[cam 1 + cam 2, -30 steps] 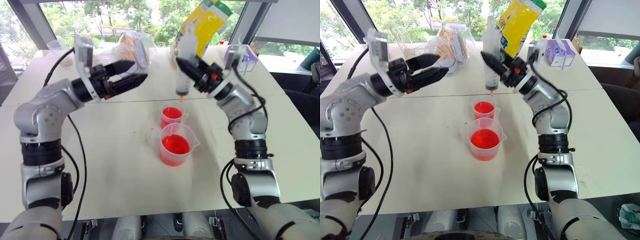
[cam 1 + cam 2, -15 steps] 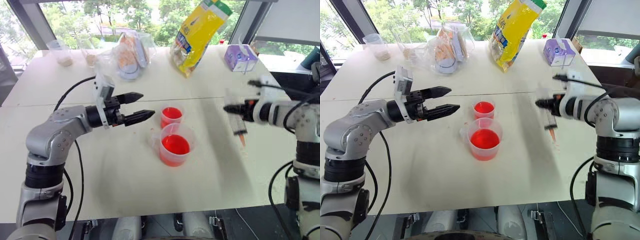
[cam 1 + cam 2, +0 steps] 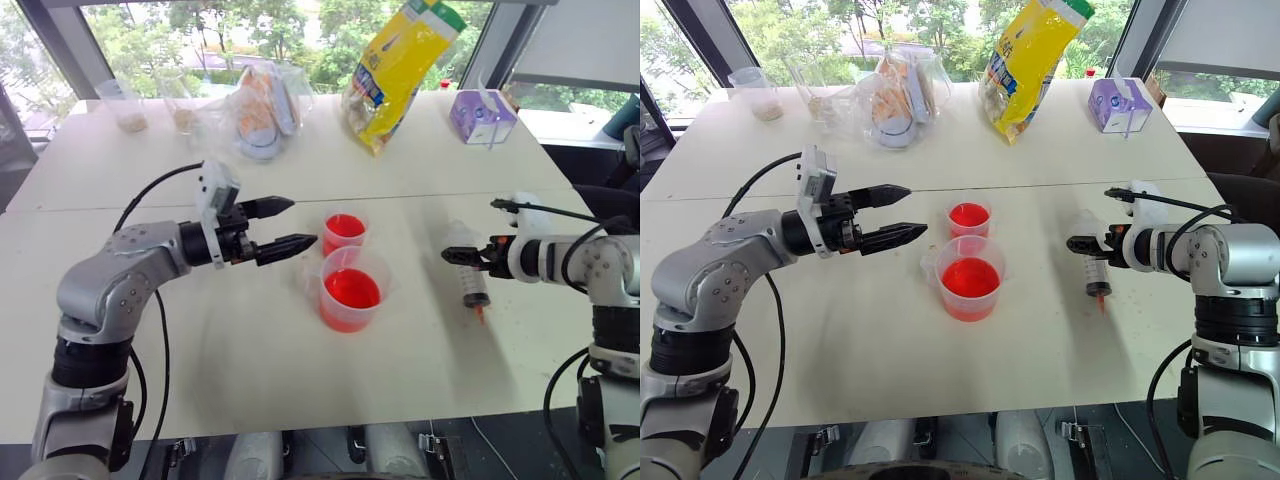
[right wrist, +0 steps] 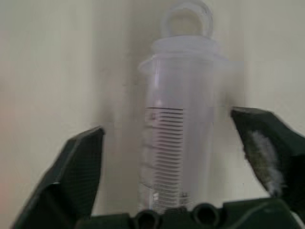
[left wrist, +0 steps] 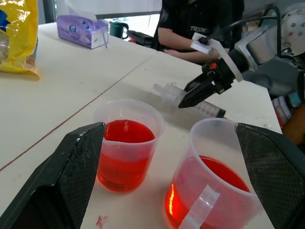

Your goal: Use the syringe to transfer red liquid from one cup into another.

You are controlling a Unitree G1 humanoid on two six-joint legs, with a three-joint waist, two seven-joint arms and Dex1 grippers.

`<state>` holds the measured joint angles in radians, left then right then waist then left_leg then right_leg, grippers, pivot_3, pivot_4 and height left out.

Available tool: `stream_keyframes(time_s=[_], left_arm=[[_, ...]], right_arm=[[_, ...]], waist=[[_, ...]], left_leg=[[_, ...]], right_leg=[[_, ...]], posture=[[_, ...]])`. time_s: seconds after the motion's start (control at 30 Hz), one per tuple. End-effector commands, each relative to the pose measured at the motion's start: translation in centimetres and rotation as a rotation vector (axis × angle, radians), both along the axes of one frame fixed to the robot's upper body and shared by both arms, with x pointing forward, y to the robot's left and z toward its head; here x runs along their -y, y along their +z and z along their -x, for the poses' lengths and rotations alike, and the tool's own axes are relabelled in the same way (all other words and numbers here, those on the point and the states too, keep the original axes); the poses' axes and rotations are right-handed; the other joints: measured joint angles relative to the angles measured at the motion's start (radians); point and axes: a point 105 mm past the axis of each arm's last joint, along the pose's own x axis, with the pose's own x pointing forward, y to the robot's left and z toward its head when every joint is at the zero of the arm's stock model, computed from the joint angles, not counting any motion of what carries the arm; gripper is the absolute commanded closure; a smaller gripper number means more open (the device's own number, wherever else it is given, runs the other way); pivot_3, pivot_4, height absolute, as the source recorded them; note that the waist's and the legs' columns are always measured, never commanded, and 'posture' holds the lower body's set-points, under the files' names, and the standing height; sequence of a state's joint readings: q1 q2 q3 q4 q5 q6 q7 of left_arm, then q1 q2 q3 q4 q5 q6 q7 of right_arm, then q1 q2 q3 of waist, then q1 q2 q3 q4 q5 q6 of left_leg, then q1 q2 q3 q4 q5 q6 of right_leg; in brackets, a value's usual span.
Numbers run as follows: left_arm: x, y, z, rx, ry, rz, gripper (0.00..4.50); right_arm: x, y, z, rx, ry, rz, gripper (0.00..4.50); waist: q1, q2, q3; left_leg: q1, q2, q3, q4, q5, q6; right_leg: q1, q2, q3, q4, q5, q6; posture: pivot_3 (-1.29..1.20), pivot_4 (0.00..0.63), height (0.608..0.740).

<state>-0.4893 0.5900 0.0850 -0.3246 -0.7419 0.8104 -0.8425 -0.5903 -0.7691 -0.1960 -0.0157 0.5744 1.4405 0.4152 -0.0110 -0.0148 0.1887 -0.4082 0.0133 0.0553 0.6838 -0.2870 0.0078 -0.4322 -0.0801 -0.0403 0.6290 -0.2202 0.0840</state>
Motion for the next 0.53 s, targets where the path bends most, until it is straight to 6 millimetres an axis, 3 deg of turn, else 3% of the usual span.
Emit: stream_keyframes(time_s=[0.03,0.2,0.37,0.53], left_arm=[[0.0,0.9,0.7,0.034,-0.021,-0.006,0.00],[-0.8,0.9,0.9,0.035,-0.006,-0.038,0.00],[-1.6,1.0,1.2,0.029,0.010,-0.060,0.00],[-2.5,1.1,1.9,0.008,0.026,-0.073,0.00]], right_arm=[[-1.0,3.9,1.0,0.155,0.142,0.037,0.07],[-4.1,8.4,5.3,0.317,0.474,0.018,0.07],[-4.4,9.1,8.7,0.327,0.630,0.099,0.07],[-4.2,9.9,9.6,0.350,0.638,0.110,0.07]], waist=[[0.000,0.000,0.000],[0.002,0.000,0.000],[0.003,-0.001,0.000],[0.001,-0.001,0.000]], left_leg=[[0.000,0.000,0.000,0.000,0.000,0.000],[0.000,0.000,-0.001,0.000,0.000,0.000],[0.000,0.000,-0.001,0.000,0.000,0.000],[0.001,0.001,0.000,0.000,0.000,0.000]], right_leg=[[0.000,0.000,0.000,0.000,0.000,0.000],[0.000,0.000,0.000,0.000,-0.001,0.001],[0.001,0.000,-0.001,-0.002,-0.001,0.001],[0.001,0.000,0.000,-0.002,-0.002,-0.001]], posture=[[0.00,0.150,0.740],[0.00,0.150,0.740],[0.00,0.150,0.740],[0.00,0.150,0.740]])
